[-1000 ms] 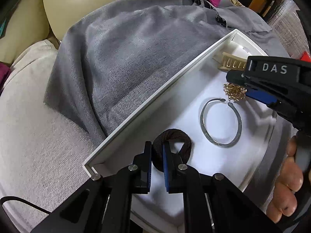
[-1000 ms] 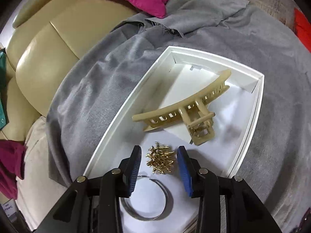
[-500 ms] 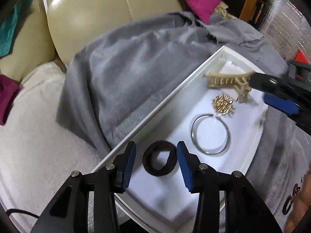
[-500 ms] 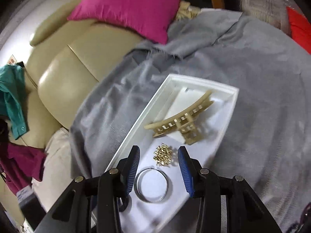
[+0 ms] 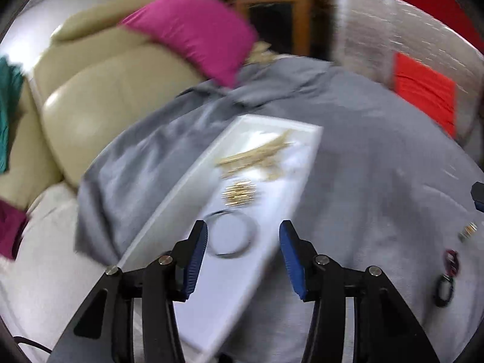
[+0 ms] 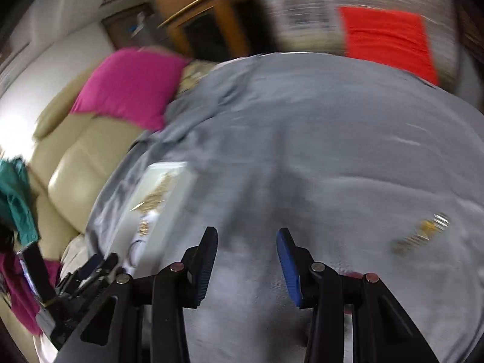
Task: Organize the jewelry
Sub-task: 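Move both open tools back over the remaining jewelry on the table, then close the left tool on the black scrunchie while the right tool grasps the small black clip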
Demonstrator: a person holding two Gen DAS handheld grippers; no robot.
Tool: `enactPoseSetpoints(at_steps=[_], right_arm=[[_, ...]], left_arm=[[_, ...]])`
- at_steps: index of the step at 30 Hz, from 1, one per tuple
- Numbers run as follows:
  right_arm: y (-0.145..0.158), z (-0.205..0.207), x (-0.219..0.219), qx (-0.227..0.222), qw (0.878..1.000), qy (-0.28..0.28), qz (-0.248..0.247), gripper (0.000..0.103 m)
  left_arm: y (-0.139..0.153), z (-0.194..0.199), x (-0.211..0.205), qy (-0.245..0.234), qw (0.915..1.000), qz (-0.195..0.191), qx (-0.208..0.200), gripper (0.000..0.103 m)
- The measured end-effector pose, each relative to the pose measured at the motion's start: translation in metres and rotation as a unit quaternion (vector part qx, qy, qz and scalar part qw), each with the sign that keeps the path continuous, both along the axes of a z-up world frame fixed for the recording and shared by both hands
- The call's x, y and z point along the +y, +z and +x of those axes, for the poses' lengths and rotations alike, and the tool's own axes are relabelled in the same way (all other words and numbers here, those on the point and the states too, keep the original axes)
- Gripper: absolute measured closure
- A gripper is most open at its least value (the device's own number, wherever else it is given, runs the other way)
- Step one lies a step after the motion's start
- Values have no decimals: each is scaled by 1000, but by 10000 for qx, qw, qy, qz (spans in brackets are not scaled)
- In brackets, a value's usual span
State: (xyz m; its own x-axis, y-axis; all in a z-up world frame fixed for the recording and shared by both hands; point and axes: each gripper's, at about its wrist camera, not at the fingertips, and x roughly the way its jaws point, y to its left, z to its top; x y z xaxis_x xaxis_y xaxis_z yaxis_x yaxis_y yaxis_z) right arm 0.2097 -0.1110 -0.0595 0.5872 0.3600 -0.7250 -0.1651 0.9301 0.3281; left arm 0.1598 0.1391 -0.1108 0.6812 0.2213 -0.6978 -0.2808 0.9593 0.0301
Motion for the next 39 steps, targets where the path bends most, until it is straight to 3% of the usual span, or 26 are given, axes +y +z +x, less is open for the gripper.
enactPoseSetpoints(at_steps=[5, 8, 14, 30, 39], right_arm=[[-18, -17, -91, 123, 9960, -752, 474, 58], [-32, -25, -120, 192, 9927, -960, 711, 59], [-67, -33, -160, 470, 9818, -1270, 1329, 58], [-80, -32, -172, 771, 9768, -1288, 1530, 57], [-81, -35, -174, 820, 9759, -1309, 1538, 55]], left_arm=[[1, 2, -70, -1006, 9949, 84, -43, 52], [-3, 1, -111, -1595, 9872, 85, 34, 52], [-16, 3, -161, -2340, 9717, 151, 269, 52], [-47, 11, -197, -2770, 9535, -362, 1132, 52], [-58, 17, -206, -2795, 9498, -434, 1337, 50]])
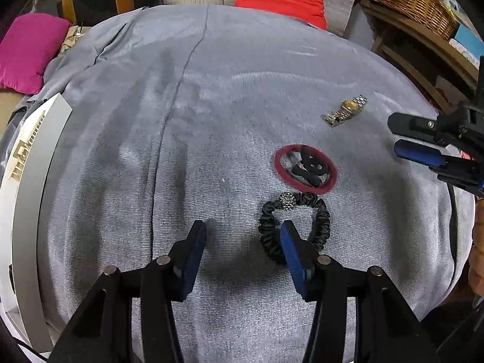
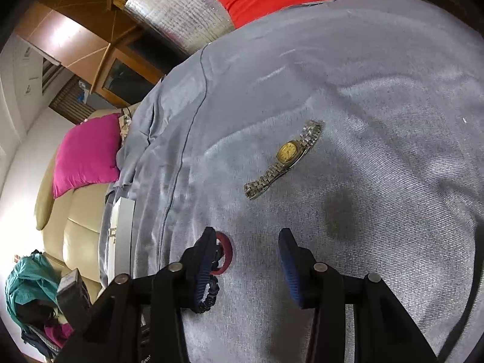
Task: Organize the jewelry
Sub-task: 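Close the left tool on the black scrunchie while the right tool grasps the small black clip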
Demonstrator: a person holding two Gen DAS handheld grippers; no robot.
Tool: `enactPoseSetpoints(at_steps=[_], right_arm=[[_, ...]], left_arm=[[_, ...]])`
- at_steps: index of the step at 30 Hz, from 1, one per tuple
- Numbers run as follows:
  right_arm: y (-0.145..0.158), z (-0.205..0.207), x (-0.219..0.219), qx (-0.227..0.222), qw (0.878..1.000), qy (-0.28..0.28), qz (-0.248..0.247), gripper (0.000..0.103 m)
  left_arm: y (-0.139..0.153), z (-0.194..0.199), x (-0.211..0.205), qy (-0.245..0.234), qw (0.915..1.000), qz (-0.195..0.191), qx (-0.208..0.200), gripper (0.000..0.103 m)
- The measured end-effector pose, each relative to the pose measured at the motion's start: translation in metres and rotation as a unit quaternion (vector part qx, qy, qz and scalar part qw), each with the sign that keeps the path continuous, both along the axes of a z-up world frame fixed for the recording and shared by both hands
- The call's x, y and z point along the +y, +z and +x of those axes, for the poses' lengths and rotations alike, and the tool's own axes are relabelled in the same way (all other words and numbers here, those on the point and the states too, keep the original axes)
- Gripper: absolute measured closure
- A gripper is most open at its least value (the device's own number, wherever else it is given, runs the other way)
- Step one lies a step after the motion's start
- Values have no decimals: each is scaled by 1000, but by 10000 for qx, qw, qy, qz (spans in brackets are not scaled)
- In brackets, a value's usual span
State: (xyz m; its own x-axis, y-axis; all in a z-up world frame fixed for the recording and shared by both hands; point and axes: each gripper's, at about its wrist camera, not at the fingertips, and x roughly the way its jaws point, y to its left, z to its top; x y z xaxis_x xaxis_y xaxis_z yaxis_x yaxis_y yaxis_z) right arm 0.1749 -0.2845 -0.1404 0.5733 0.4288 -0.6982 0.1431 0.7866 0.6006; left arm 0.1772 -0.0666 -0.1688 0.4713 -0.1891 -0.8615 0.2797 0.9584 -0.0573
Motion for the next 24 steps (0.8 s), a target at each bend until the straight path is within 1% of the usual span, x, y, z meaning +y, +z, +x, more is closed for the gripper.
enactPoseSetpoints(at_steps=[4, 12, 13, 14, 15, 17, 18, 19, 24], right_arm=[[0, -1, -4, -9, 10000, -92, 35, 55], [0, 1, 4, -27, 10000, 27, 65, 55], [0, 1, 7, -52, 9999, 87, 87, 55], [0, 1, 10, -76, 9998, 134, 108, 55], [1, 2, 14, -104, 9996, 219, 143, 55], [2, 3, 23, -178, 9987, 425, 220, 65], [2, 4, 29, -205, 9981, 535, 223, 70], [2, 5, 33, -230, 9978, 596, 195, 70], [-4, 12, 53, -148, 9968, 772, 160, 70]], left_arm=[[-1, 1, -2, -17, 10000, 16, -21, 50], [-2, 2, -7, -105, 9999, 15, -67, 50], [-2, 1, -7, -112, 9999, 14, -78, 53], [-1, 1, -7, -124, 9999, 13, -99, 61], [-1, 1, -7, -125, 9999, 21, -113, 65], [-1, 3, -6, -104, 9999, -18, -99, 81], [-1, 3, -6, -90, 9999, -28, -91, 86], [-1, 4, -6, -75, 9999, -13, -91, 91], [-1, 6, 0, 15, 9999, -131, -40, 95]])
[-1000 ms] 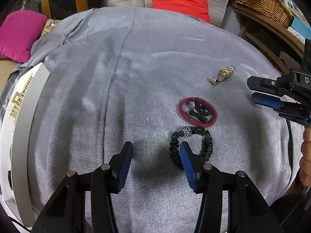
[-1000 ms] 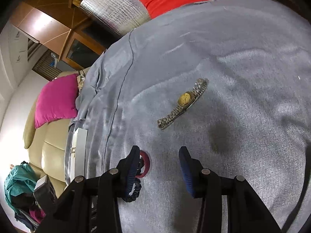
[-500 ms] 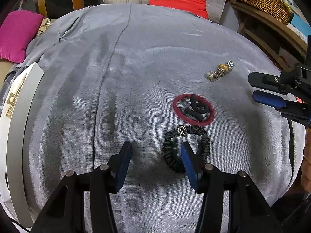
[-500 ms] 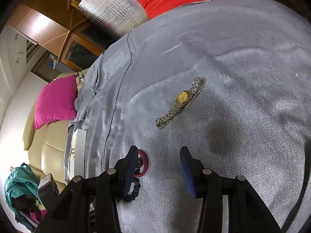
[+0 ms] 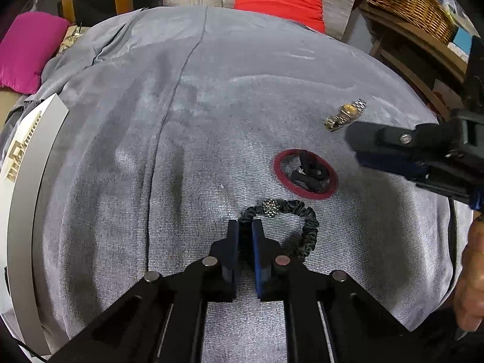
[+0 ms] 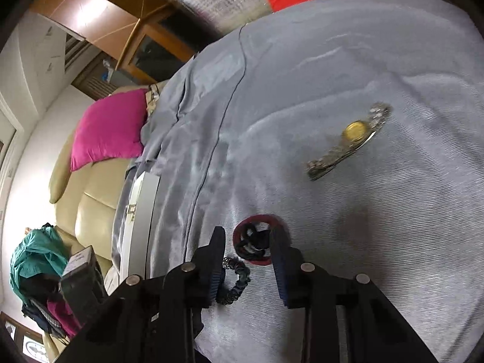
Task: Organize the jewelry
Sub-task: 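Close the left tool on the black scrunchie while the right tool grasps the small black clip, then lift the scrunchie and black clip and carry both tools toward the white tray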
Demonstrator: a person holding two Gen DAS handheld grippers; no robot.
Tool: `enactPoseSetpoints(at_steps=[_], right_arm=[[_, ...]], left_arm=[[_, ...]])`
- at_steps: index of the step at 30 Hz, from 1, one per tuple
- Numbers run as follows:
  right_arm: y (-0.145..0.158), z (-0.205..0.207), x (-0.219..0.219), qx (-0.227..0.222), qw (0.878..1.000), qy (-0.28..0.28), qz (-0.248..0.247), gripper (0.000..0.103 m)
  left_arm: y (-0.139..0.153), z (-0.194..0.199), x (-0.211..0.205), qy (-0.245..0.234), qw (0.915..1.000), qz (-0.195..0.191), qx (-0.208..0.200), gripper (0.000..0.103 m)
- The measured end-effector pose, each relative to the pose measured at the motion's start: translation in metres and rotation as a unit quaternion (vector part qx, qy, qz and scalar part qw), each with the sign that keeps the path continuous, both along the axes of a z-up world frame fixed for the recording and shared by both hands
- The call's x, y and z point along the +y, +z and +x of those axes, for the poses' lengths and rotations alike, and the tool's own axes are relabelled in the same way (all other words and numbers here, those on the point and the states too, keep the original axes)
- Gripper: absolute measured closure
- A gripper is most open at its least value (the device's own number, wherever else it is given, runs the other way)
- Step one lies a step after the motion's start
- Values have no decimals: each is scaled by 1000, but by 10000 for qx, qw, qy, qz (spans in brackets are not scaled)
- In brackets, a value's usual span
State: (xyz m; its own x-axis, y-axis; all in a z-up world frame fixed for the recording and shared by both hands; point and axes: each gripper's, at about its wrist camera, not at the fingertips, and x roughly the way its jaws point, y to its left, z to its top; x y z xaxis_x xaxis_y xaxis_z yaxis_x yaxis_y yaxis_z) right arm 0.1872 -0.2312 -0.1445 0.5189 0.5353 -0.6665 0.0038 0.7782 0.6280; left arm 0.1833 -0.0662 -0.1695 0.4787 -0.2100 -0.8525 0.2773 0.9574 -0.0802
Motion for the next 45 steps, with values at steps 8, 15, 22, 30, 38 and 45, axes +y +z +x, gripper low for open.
enactPoseSetpoints(at_steps=[8, 15, 22, 30, 38, 45], right_arm=[[-8, 14, 23, 100, 9998, 139, -71, 70], [-20, 25, 36, 282, 9986, 169, -408, 71], [-20, 25, 36, 160, 9974, 111, -697, 97], [5, 12, 9, -325, 9987, -174, -344, 97], [11, 8, -2, -362, 9981, -407, -298, 97], [11, 5, -4, -384, 9975, -461, -370, 97]], left_arm=[[9, 2, 22, 285, 9994, -186, -11, 96], [13, 6, 47, 623, 9979, -144, -60, 96], [12, 7, 53, 694, 9975, -145, -4, 96], [19, 5, 49, 708, 9973, -140, -152, 96], [27, 3, 48, 747, 9965, -149, -341, 96], [36, 0, 50, 776, 9951, -52, -607, 96]])
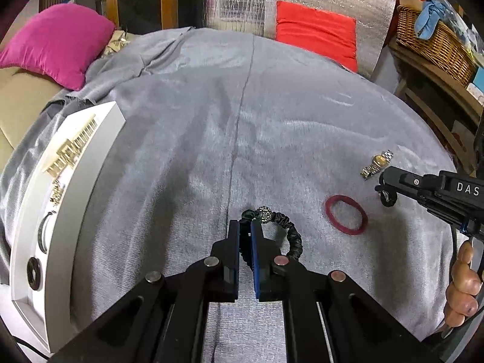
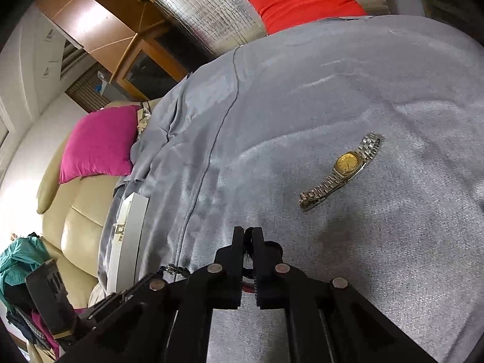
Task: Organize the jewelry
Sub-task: 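Lift the scrunchie and black clip and carry both tools toward the white tray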
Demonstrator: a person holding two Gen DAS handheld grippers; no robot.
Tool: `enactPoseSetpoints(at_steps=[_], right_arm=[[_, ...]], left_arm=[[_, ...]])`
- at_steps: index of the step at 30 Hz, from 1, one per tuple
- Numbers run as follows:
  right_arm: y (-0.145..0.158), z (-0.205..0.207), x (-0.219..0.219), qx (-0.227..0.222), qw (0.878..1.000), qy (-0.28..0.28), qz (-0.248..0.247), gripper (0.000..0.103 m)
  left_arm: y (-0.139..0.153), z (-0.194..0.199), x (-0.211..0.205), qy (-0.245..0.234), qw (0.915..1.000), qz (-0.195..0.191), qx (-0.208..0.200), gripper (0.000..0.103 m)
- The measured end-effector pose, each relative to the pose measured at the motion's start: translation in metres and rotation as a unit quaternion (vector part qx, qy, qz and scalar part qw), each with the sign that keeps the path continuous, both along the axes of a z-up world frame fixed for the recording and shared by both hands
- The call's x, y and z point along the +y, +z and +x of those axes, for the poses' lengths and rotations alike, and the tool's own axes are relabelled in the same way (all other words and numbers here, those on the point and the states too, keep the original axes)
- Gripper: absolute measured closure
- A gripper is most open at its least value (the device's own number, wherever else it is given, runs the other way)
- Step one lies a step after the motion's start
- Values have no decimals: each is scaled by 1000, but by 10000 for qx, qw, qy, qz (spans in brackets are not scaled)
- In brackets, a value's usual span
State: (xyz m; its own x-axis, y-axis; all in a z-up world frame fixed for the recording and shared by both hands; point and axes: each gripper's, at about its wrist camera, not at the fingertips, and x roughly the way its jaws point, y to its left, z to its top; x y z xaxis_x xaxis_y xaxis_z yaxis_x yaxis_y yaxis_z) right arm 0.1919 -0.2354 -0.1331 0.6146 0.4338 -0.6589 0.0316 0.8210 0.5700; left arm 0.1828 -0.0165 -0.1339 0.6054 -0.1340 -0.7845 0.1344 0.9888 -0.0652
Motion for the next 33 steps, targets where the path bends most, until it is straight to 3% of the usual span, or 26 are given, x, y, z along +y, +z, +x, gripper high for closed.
enactPoseSetpoints(at_steps=[15, 33], right_arm=[[2, -6, -3, -61, 9997, -7, -224, 97], [11, -15, -12, -123, 9994, -69, -301, 97]], left_arm=[[9, -7, -6, 50, 9984, 410, -387, 96], [15, -13, -16, 88, 9970, 529, -564, 96]])
